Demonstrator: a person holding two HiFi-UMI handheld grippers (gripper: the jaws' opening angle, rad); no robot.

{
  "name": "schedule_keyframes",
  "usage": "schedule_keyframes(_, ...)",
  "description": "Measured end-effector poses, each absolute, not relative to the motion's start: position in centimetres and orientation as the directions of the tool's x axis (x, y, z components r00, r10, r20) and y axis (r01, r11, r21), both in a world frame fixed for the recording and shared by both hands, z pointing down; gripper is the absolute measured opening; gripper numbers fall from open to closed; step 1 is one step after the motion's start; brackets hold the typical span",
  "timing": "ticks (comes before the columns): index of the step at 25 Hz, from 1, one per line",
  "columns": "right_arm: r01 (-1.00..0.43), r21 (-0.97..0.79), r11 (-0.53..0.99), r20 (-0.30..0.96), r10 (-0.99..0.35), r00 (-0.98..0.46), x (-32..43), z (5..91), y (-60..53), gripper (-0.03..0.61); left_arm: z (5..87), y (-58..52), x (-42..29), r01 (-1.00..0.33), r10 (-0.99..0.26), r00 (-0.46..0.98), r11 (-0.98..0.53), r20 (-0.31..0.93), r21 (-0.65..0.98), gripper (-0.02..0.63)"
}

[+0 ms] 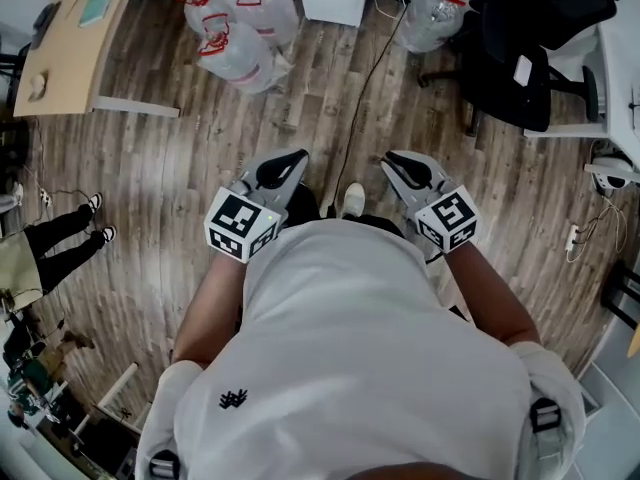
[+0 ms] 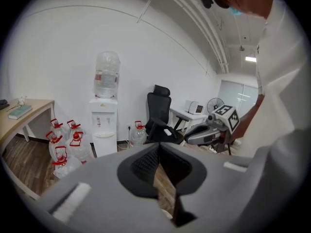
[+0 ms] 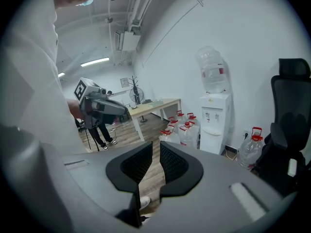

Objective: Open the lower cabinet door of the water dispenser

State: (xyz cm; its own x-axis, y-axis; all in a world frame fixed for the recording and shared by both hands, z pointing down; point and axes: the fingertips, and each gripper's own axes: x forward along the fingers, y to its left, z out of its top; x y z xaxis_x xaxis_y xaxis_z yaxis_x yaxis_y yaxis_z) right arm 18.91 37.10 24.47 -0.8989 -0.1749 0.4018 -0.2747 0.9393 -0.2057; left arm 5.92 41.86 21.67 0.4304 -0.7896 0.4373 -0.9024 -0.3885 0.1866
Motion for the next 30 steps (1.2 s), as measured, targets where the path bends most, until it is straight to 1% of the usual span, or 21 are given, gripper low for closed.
schedule_keyframes(4,-0.328,-0.209,0.921,0.422,-0.218,-0.88,17.9,25.6,33.6,0.045,22.2,38.1,4.8,-0.878,-0.761,0.478,-0.432,0.439,0.206,0.057)
schedule_keyframes(8,-0.408,-0.225,0.885,0.449,-0.278,-0.849,15.4,27.2,29.4,0.055,23.3,33.3,1.6,-0.846,-0.721,0.53,-0.486,0.446,0.219,0.057)
schedule_keyframes(11,-0.484,-0.226,0.845,0.473,-0.339,-0.813,12.5,28.3,26.0,0.055,24.0,29.6,-1.7,-0.8,-0.667,0.592,-0.557,0.452,0.225,0.057)
schedule_keyframes(16,-0.59,-0.18,0.787,0.51,-0.438,-0.74,7.7,29.9,20.2,0.055,24.5,24.8,-7.4,-0.709,-0.561,0.677,-0.67,0.476,0.218,0.057)
schedule_keyframes(18,-0.619,-0.158,0.769,0.519,-0.469,-0.715,6.4,30.8,17.7,0.067,25.0,22.9,-9.3,-0.684,-0.531,0.693,-0.699,0.488,0.21,0.057)
schedule_keyframes(21,-0.629,-0.157,0.762,0.549,-0.462,-0.697,4.8,33.4,14.3,0.081,26.1,20.1,-10.5,-0.673,-0.509,0.7,-0.705,0.501,0.223,0.057)
schedule_keyframes(25,-0.616,-0.177,0.768,0.578,-0.425,-0.696,3.2,37.6,8.6,0.089,27.9,16.2,-10.1,-0.664,-0.491,0.715,-0.701,0.497,0.262,0.058)
schedule_keyframes(30,-0.593,-0.236,0.77,0.603,-0.363,-0.71,1.7,45.2,-0.3,0.089,31.5,11.2,-8.4,-0.661,-0.443,0.707,-0.69,0.551,0.294,0.058)
